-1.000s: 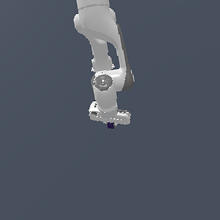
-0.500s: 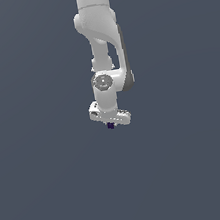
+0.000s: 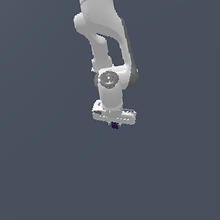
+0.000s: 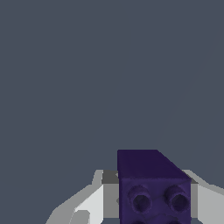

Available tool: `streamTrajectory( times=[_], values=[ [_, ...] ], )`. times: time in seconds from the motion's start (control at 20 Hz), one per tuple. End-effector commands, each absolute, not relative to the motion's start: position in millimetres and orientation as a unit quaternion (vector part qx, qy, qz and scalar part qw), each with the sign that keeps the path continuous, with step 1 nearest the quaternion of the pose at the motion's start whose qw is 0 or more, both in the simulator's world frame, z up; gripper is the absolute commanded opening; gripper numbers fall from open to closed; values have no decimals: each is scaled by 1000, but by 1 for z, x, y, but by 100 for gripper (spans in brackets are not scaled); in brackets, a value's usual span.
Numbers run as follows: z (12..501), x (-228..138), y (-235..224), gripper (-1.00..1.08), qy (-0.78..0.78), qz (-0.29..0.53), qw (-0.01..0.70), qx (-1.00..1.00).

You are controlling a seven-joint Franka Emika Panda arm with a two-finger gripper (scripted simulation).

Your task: Pick up the object and move it to a goal position.

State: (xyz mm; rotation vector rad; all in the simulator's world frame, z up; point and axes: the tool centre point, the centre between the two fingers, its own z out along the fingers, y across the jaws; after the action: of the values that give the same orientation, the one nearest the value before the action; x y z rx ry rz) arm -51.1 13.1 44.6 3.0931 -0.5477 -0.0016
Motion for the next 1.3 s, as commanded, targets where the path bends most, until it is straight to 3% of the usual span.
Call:
streamTrajectory(
  times=[0.0, 1.25],
  values=[
    [56, -42, 24, -100, -174, 0, 0, 985],
    [197, 71, 151, -100, -174, 0, 1, 985]
  ],
)
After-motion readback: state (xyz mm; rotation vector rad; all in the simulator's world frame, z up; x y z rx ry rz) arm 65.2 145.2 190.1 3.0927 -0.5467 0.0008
